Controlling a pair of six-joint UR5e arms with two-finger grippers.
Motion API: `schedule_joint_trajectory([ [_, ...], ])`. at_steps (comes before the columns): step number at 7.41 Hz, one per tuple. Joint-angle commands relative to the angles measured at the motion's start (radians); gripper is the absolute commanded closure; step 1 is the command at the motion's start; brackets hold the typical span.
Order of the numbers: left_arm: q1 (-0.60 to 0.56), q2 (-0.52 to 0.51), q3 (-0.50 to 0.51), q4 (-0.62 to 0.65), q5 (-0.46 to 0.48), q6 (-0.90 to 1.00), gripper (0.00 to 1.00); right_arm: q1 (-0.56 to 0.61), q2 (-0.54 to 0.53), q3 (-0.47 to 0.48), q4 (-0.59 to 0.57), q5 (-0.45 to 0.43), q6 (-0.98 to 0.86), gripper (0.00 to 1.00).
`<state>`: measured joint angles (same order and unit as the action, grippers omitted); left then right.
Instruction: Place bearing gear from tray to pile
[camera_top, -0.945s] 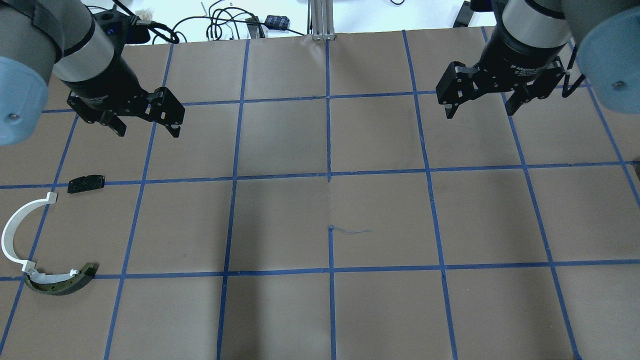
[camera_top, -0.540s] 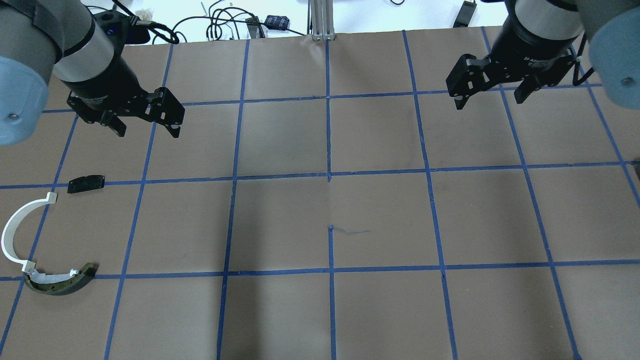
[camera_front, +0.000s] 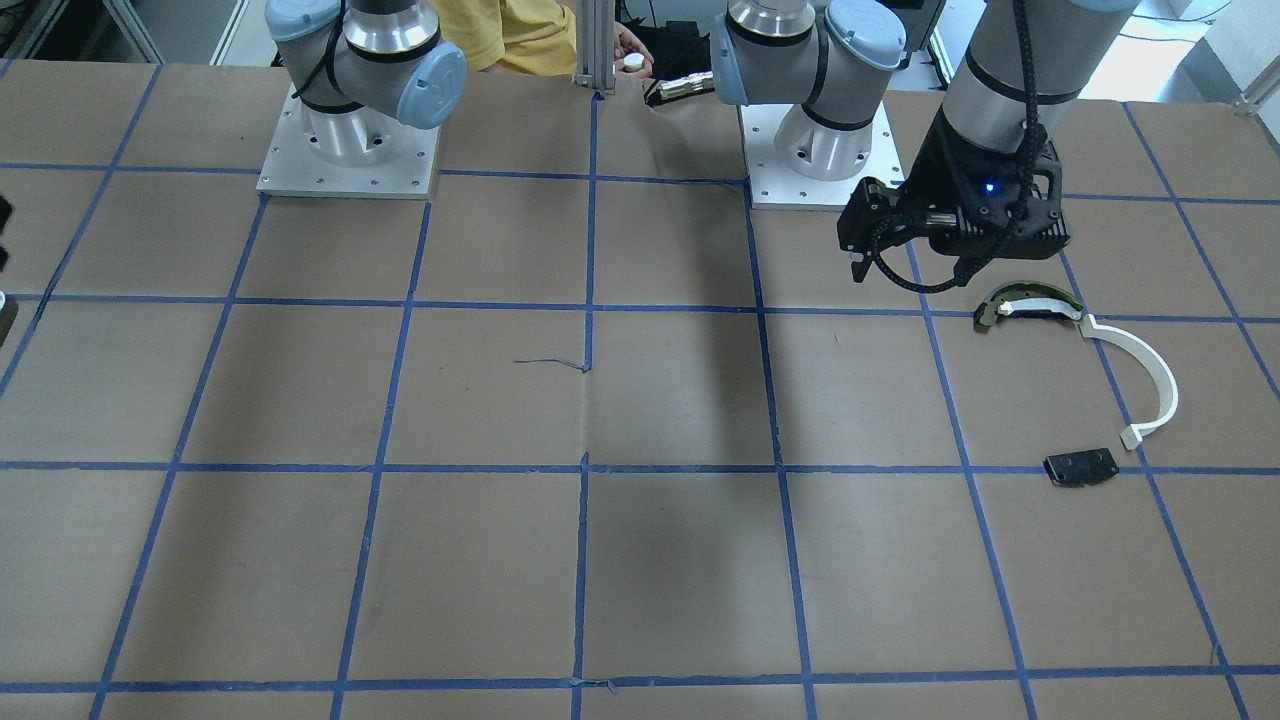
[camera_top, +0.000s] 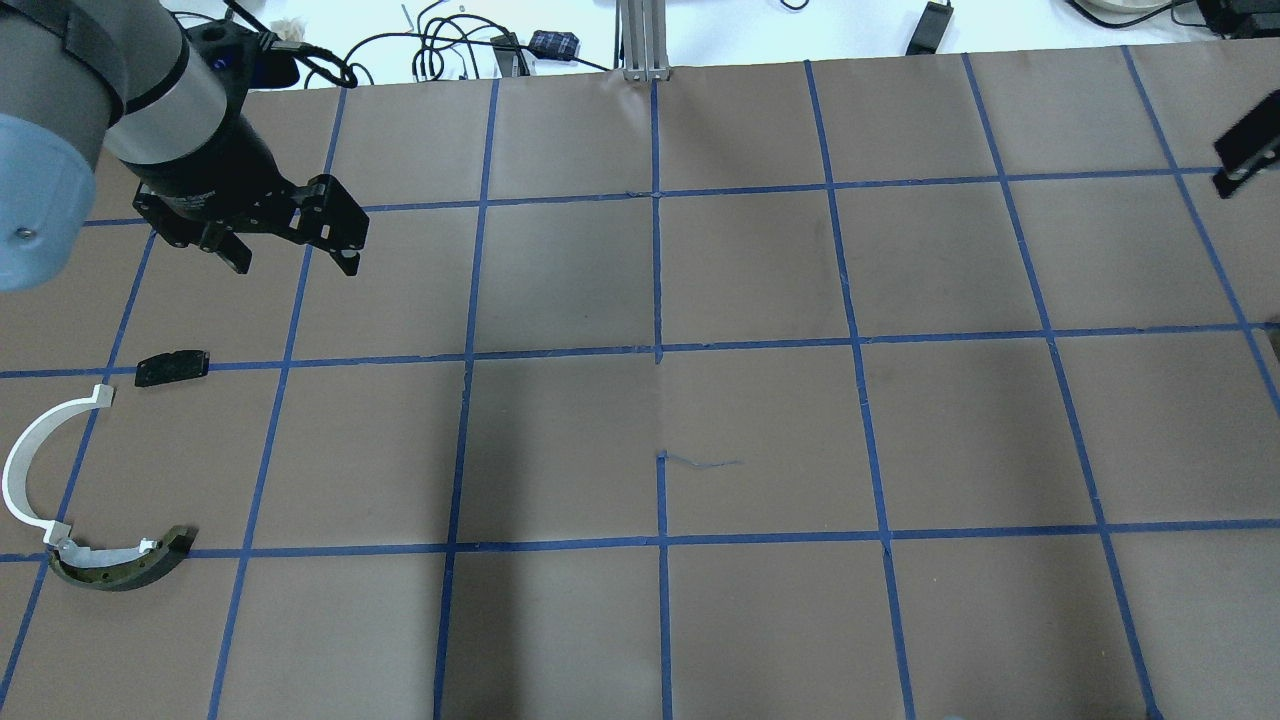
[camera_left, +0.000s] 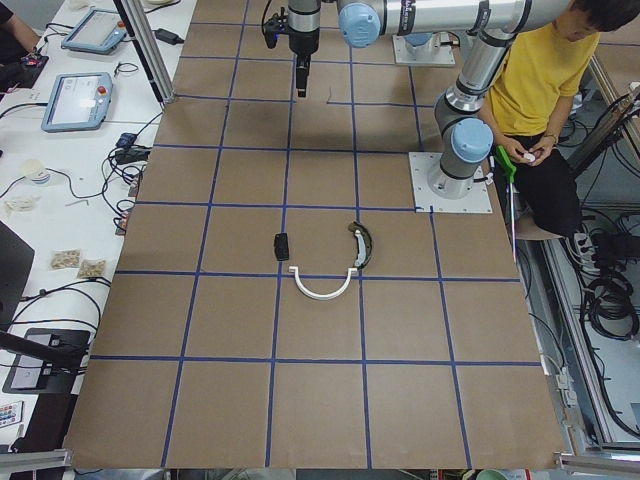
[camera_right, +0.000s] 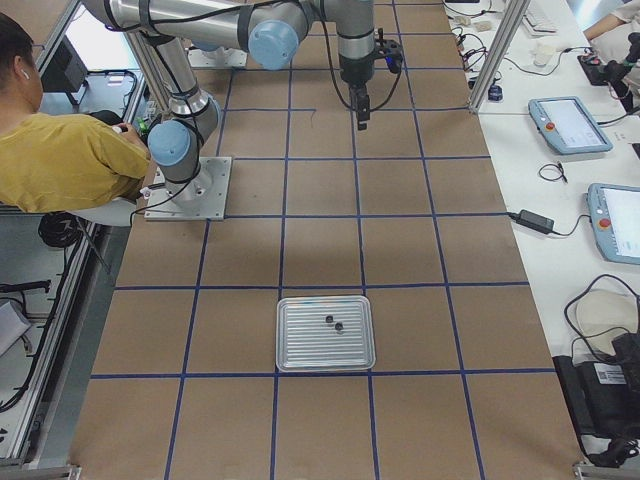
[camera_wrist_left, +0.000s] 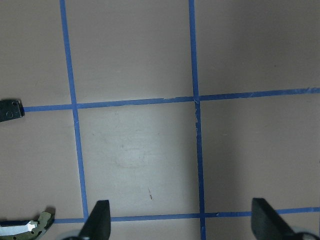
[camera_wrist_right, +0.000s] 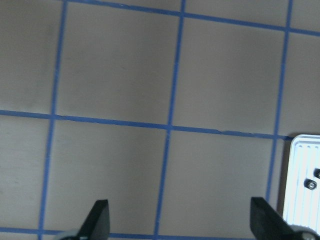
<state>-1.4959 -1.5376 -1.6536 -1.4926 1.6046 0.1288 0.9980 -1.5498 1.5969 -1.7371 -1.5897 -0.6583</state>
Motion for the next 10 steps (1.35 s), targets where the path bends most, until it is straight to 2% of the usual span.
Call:
schedule_joint_trajectory([
  [1, 0.0, -0.001, 0.0, 0.002, 0.0, 0.0, 0.0, -0.217, 0.173, 0.003, -0.143, 0.004, -0.122, 0.0],
  [2, -0.001, -0.003, -0.002, 0.0, 0.0, 0.002, 0.0, -0.264, 0.232, 0.002, -0.166, 0.005, -0.119, 0.0],
  [3, -0.001, -0.004, -0.002, 0.002, 0.0, 0.002, 0.0, -0.269, 0.304, 0.005, -0.288, -0.013, -0.122, 0.0],
  [6, -0.003, -0.007, -0.006, 0.002, 0.001, 0.008, 0.0, -0.332, 0.491, 0.002, -0.49, -0.009, -0.162, 0.0],
  [10, -0.004, -0.015, -0.005, 0.003, 0.0, 0.015, 0.0, -0.332, 0.556, 0.009, -0.496, -0.013, -0.165, 0.02],
])
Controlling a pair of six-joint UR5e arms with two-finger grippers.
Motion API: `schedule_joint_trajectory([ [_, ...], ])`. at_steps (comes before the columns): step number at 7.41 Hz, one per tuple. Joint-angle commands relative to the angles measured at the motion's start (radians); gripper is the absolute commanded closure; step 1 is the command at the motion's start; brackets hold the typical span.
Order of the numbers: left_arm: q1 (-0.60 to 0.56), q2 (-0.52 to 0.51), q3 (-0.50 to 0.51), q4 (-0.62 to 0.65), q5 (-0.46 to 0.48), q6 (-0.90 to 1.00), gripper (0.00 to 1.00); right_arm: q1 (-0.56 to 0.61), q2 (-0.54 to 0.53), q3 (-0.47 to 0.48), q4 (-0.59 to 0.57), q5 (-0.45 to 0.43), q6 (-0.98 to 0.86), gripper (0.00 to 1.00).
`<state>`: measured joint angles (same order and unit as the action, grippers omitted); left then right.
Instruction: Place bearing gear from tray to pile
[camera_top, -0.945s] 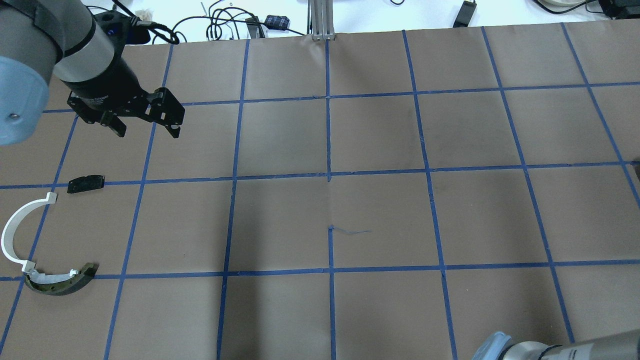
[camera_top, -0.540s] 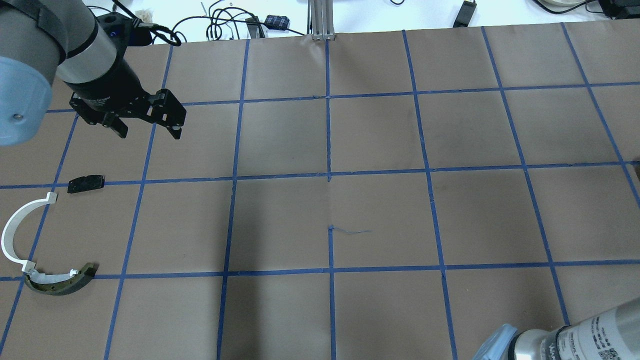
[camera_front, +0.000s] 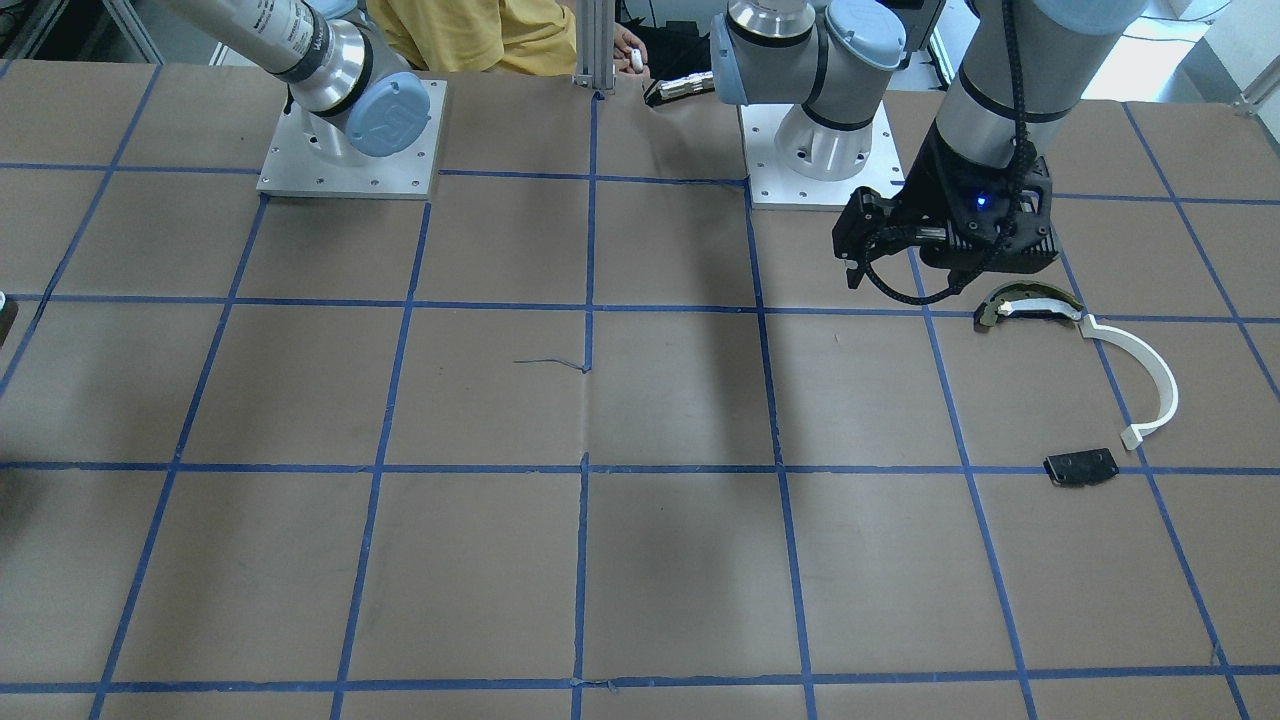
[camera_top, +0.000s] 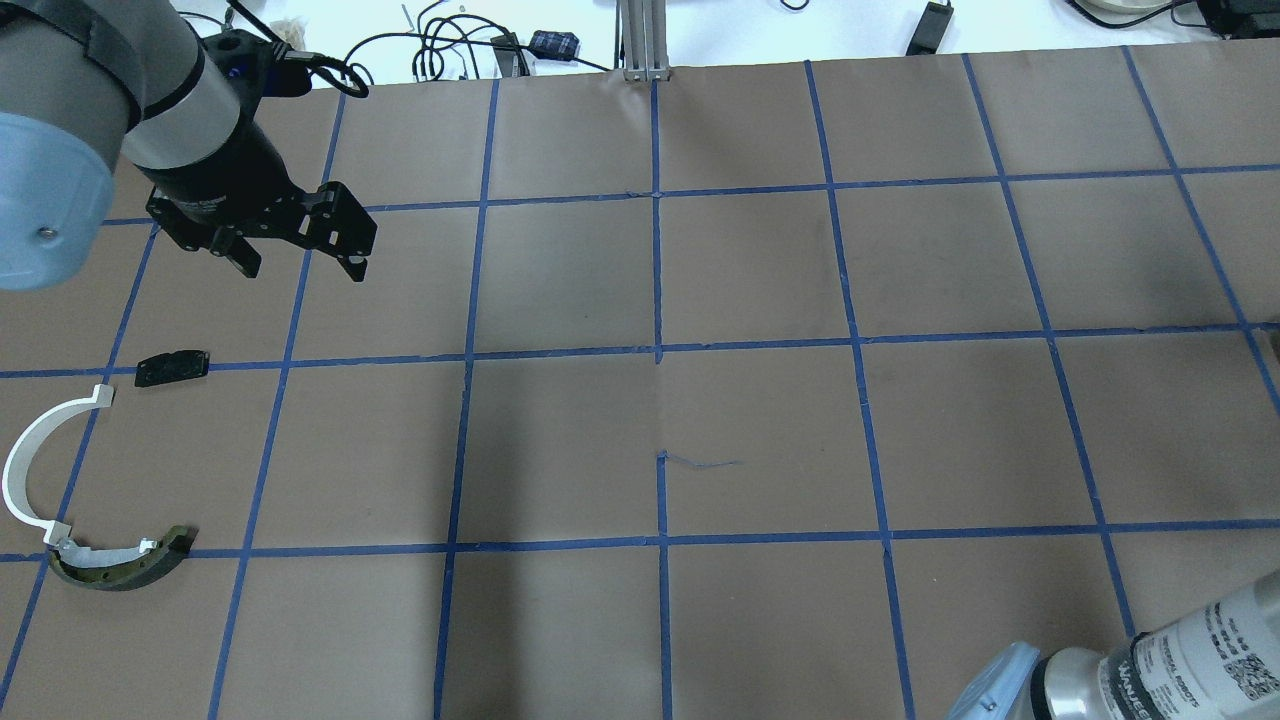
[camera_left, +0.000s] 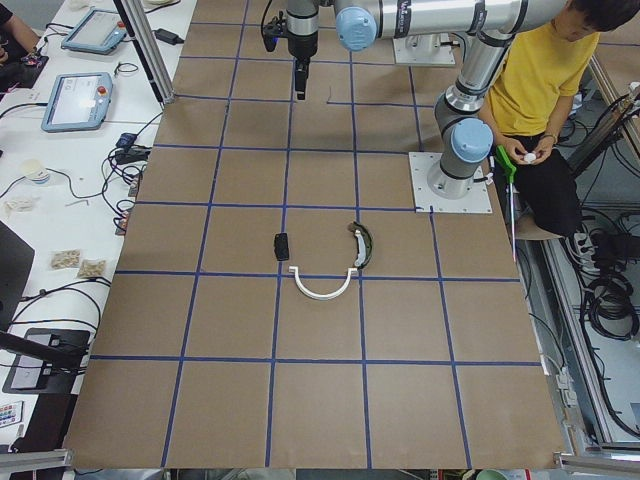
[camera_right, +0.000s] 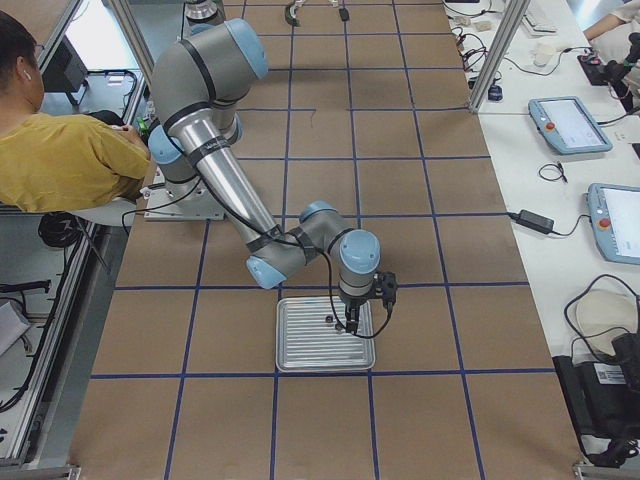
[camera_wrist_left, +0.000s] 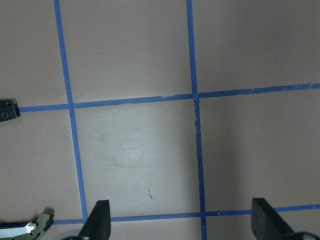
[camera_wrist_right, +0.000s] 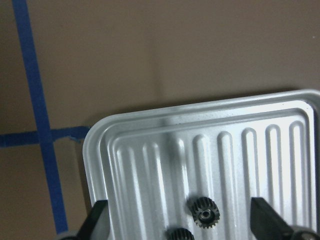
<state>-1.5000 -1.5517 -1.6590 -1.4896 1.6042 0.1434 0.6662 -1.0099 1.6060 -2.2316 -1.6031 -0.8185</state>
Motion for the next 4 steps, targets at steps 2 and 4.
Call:
schedule_joint_trajectory([
  [2, 0.004, 0.005, 0.004, 0.009, 0.0, -0.001, 0.0, -0.004, 0.034, 0.003, -0.012, -0.064, -0.004, 0.08],
  [4, 0.003, 0.005, 0.004, 0.011, 0.0, -0.001, 0.0, -0.004, 0.037, 0.003, -0.011, -0.087, -0.022, 0.18],
])
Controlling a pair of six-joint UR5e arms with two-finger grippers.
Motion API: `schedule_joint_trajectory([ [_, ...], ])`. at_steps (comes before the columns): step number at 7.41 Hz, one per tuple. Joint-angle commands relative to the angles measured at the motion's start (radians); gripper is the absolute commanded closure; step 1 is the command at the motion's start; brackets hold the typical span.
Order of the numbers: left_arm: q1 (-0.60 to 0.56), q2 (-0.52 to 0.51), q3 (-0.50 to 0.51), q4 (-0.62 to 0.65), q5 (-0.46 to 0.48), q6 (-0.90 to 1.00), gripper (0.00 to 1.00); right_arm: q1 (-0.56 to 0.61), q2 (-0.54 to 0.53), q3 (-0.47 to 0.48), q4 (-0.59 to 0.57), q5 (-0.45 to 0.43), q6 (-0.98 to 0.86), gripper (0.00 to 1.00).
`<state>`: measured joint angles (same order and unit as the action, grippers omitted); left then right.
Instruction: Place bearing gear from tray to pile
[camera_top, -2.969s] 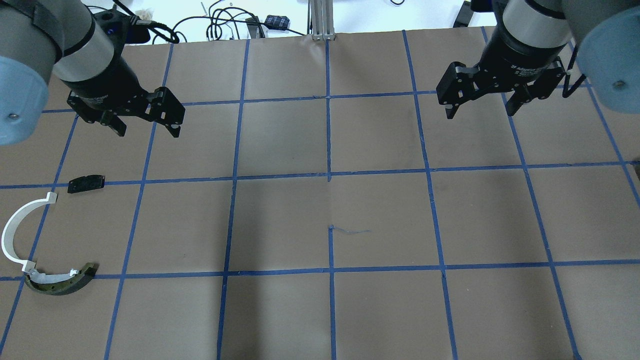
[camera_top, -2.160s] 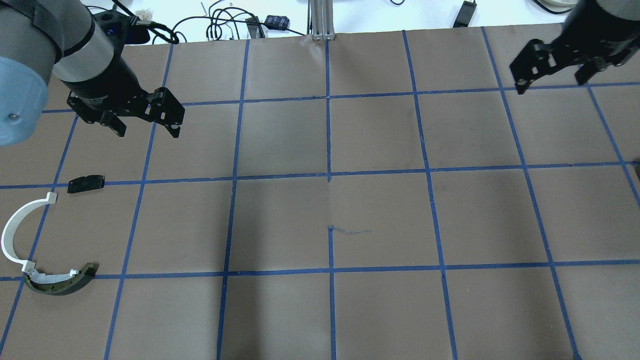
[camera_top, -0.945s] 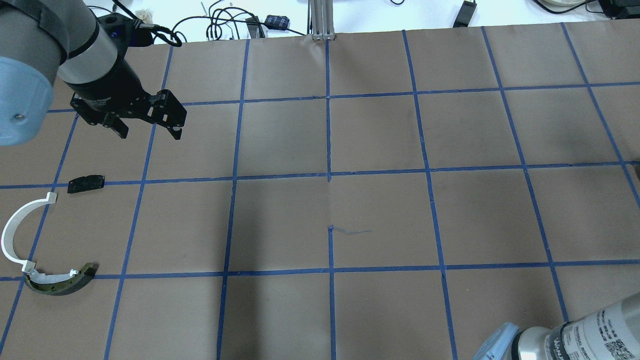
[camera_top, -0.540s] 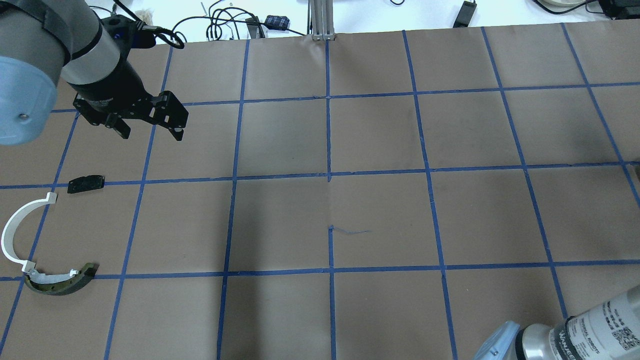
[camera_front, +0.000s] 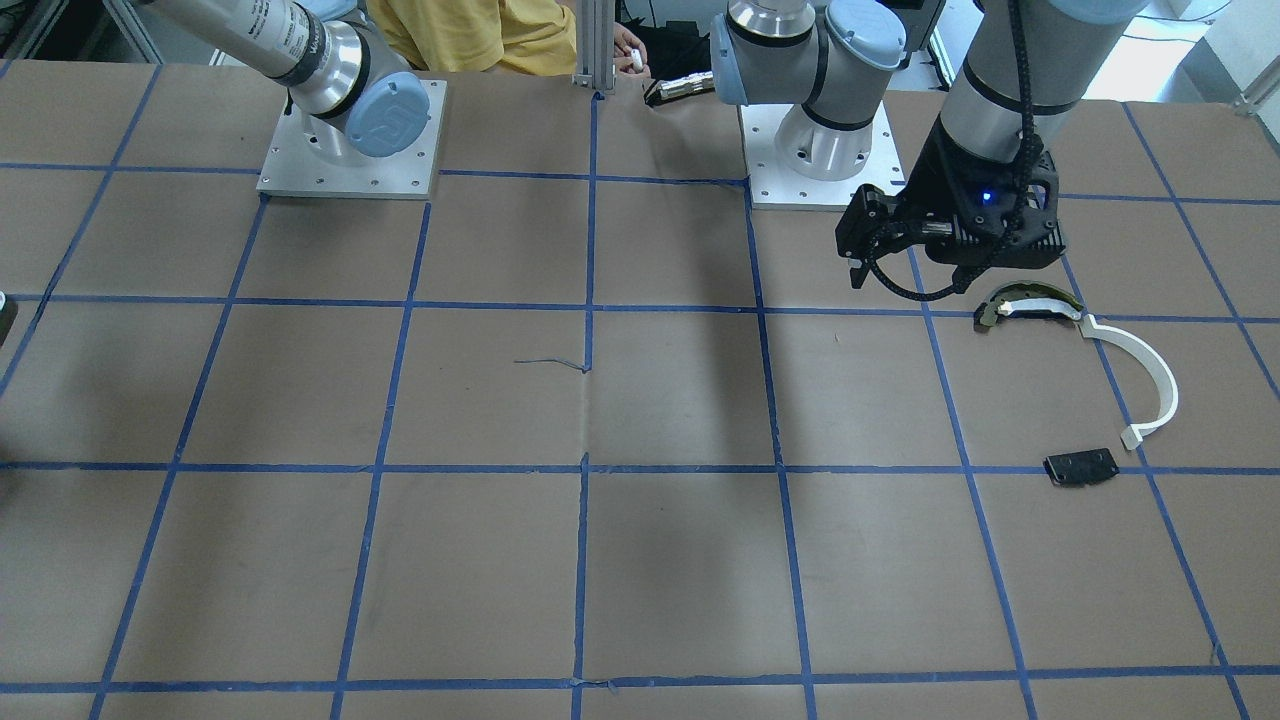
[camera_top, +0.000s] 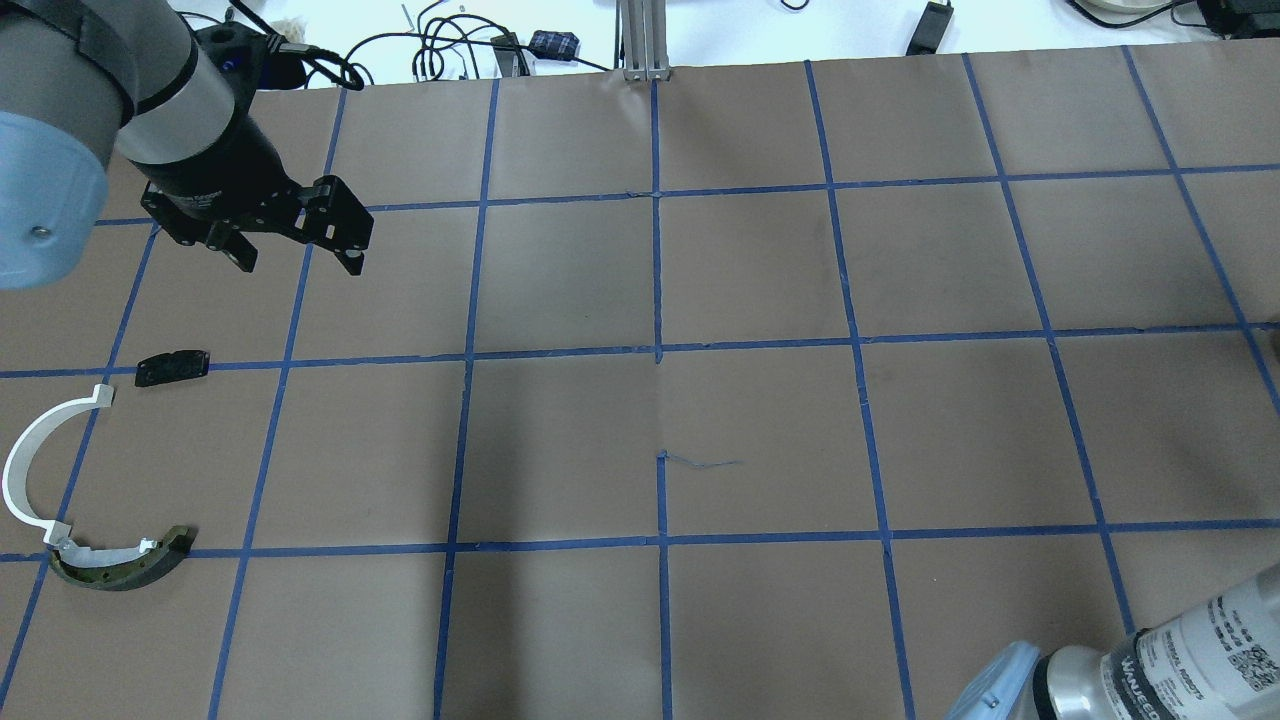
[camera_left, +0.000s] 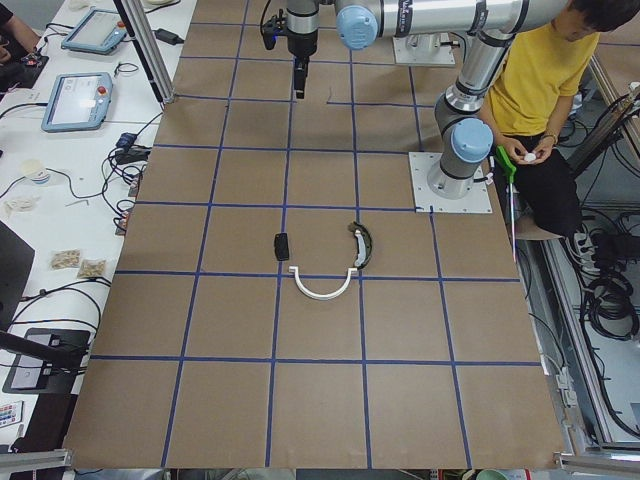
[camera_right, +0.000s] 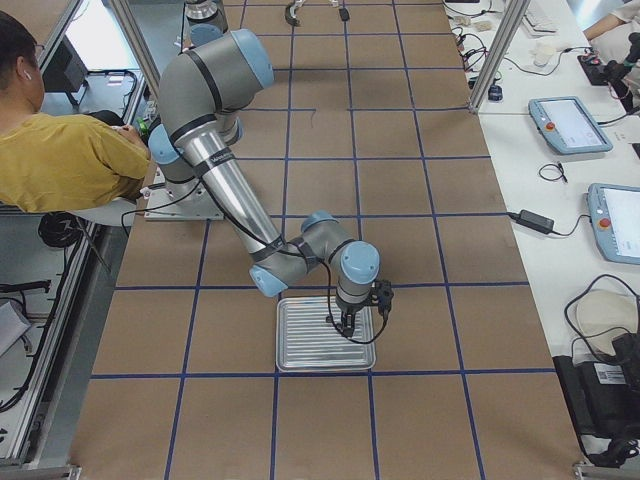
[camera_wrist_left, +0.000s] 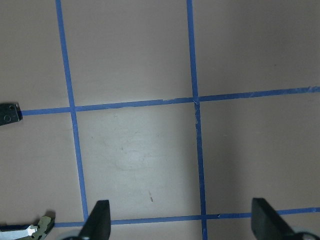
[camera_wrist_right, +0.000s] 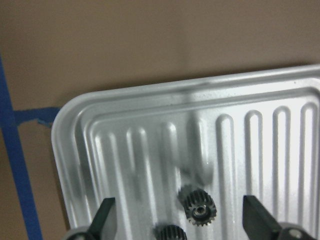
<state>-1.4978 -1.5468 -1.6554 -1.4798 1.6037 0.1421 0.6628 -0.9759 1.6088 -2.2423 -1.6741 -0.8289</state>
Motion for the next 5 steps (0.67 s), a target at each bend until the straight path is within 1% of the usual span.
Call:
schedule_joint_trajectory([
  [1, 0.002, 0.001, 0.002, 0.001, -0.001, -0.001, 0.0, -0.005, 0.003, 0.002, 0.003, -0.018, -0.012, 0.18],
  [3, 0.004, -0.007, 0.002, 0.022, -0.001, -0.021, 0.0, -0.005, 0.008, 0.002, 0.0, -0.021, -0.015, 0.22],
  [4, 0.005, -0.006, 0.003, 0.026, -0.002, -0.022, 0.0, -0.005, 0.011, 0.002, 0.0, -0.021, -0.016, 0.31],
  [5, 0.042, -0.003, 0.003, 0.026, -0.013, -0.024, 0.0, -0.005, 0.017, 0.002, 0.0, -0.021, -0.016, 0.36],
])
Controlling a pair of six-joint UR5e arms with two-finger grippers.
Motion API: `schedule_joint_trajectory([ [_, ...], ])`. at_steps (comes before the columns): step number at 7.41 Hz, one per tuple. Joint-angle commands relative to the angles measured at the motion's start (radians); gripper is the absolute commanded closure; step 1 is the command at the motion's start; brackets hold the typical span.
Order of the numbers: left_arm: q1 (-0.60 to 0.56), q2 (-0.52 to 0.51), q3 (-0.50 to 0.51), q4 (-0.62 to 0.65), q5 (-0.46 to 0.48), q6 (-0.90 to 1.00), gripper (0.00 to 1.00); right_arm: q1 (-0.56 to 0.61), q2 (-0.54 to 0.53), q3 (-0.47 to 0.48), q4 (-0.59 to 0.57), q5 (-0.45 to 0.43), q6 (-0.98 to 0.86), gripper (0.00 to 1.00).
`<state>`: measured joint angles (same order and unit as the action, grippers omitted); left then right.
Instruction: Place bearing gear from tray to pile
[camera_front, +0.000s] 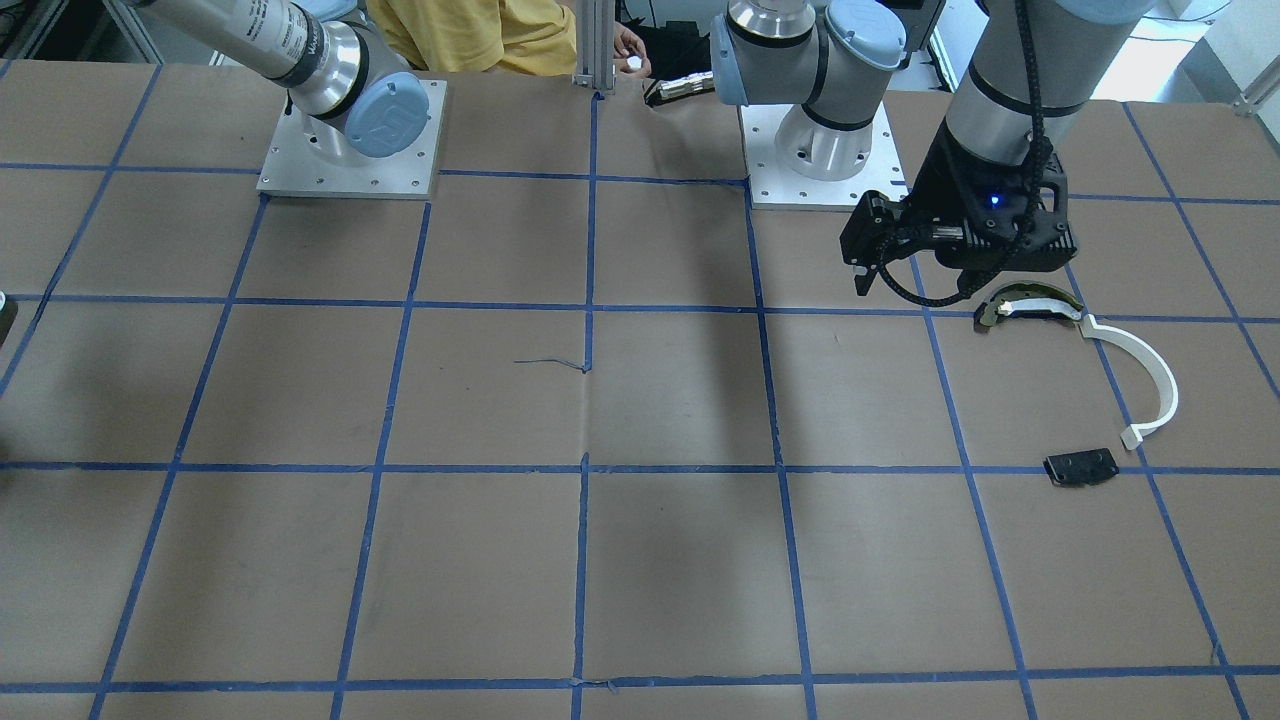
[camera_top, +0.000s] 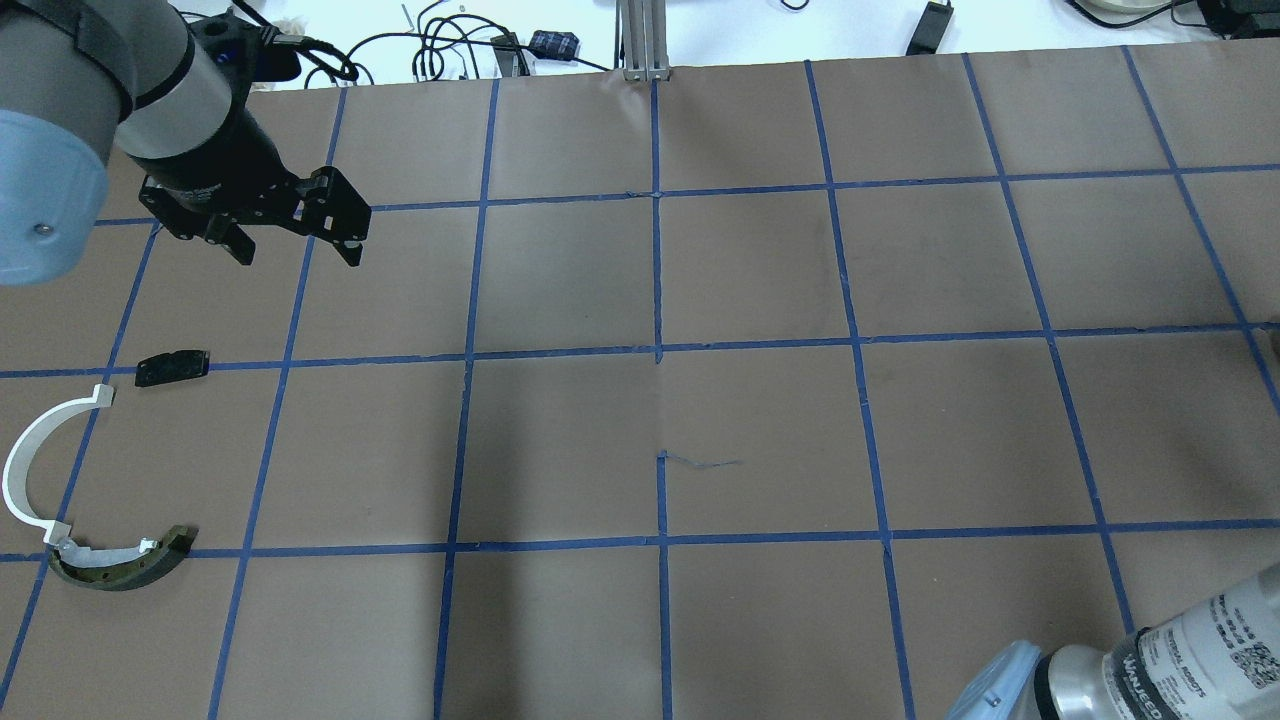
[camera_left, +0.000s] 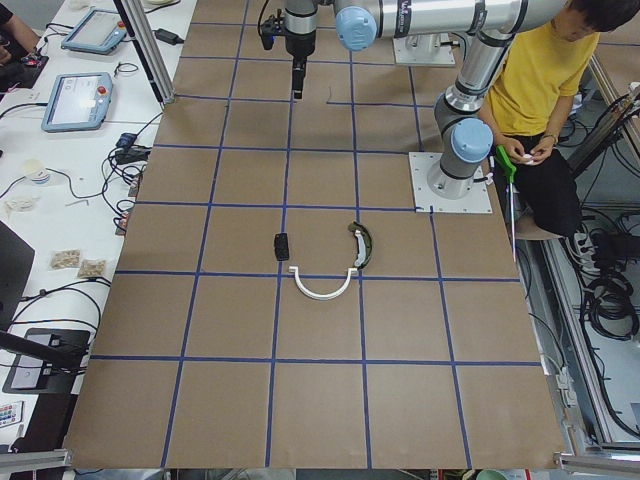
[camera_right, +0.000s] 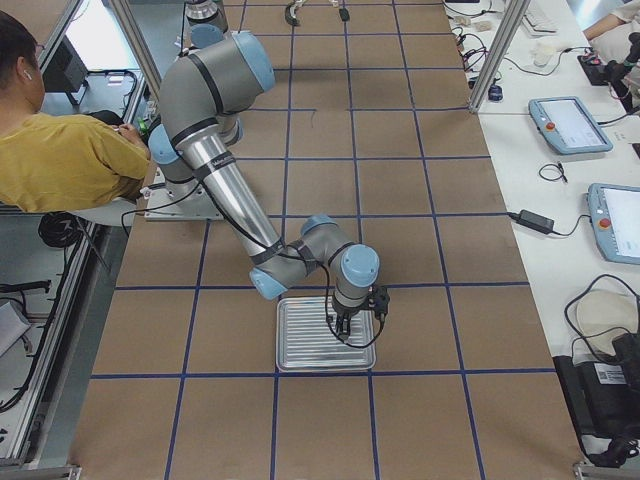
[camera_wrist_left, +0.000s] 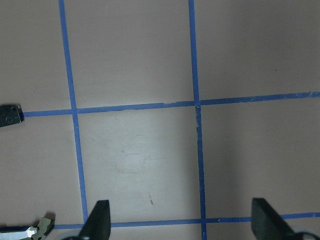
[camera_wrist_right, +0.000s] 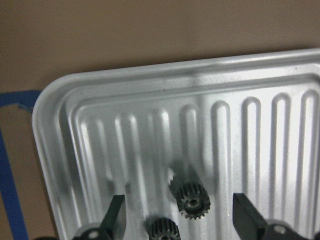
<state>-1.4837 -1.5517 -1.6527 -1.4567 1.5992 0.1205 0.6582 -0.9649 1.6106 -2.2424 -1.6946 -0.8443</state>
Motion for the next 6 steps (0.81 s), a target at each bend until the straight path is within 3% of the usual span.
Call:
schedule_joint_trajectory([
  [1, 0.078, 0.012, 0.001, 0.001, -0.063, -0.005, 0.0, 0.0, 0.008, -0.001, 0.0, 0.0, -0.001, 0.48],
  [2, 0.082, 0.001, -0.004, -0.001, -0.079, -0.005, 0.0, 0.0, 0.008, -0.004, -0.002, 0.0, -0.001, 0.6],
  [4, 0.072, -0.004, -0.01, -0.004, -0.081, -0.007, 0.0, 0.0, 0.006, -0.008, 0.001, 0.0, -0.025, 0.95],
  [6, 0.007, -0.007, -0.01, -0.007, -0.038, -0.005, 0.0, 0.0, 0.0, -0.014, 0.01, 0.001, -0.018, 1.0],
])
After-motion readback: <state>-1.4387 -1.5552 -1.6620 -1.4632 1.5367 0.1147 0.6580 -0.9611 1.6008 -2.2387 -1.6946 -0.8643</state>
